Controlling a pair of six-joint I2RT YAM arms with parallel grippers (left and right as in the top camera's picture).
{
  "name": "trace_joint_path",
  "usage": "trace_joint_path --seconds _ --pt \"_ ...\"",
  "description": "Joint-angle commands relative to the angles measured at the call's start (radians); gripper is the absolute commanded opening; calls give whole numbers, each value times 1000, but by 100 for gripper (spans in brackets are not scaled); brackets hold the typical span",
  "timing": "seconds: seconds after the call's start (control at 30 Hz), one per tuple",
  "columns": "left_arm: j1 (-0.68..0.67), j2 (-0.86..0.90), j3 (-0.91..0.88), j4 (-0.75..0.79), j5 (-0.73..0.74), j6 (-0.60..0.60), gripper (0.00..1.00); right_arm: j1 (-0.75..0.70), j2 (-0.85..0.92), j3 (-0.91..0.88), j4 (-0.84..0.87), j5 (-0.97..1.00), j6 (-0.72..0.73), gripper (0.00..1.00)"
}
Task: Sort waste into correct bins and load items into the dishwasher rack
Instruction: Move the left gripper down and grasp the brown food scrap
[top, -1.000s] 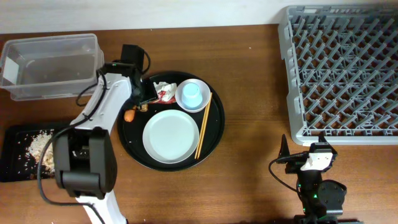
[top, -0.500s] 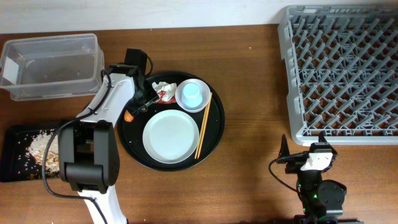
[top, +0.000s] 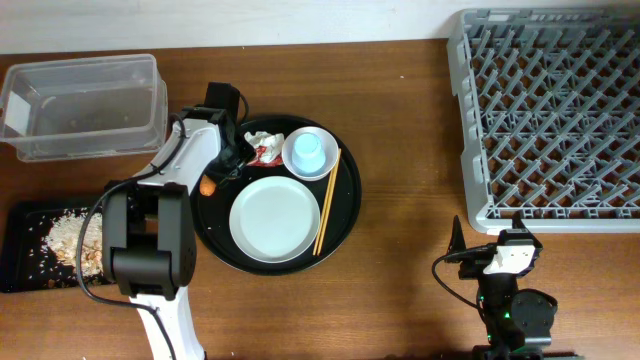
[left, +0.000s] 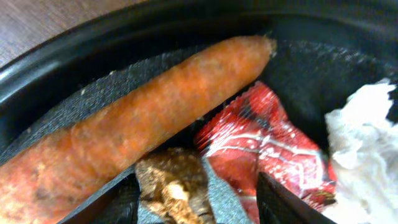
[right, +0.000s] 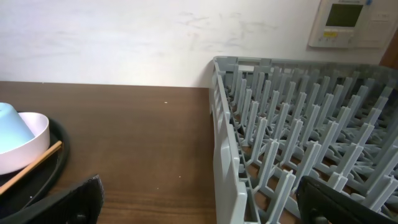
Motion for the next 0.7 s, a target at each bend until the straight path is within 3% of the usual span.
trace_joint_path --seconds 0.0,0.1,0.17,0.27,0.53,0.67 --pt "-5 8 -5 6 -40 -25 59 6 -9 -7 -3 8 -6 98" --pt "-5 8 -5 0 -45 -25 59 6 -9 -7 -3 8 -6 98" --pt "-5 8 -6 -10 -45 -26 52 6 -9 -7 -3 8 -6 98" --pt "-5 8 -10 -21 -50 -26 51 6 -9 -7 -3 8 -6 98" --pt "-5 8 -12 -29 -68 -25 38 6 -9 -7 -3 8 -6 98" --pt "-5 8 -12 -32 -68 -25 38 6 -9 -7 -3 8 -6 98"
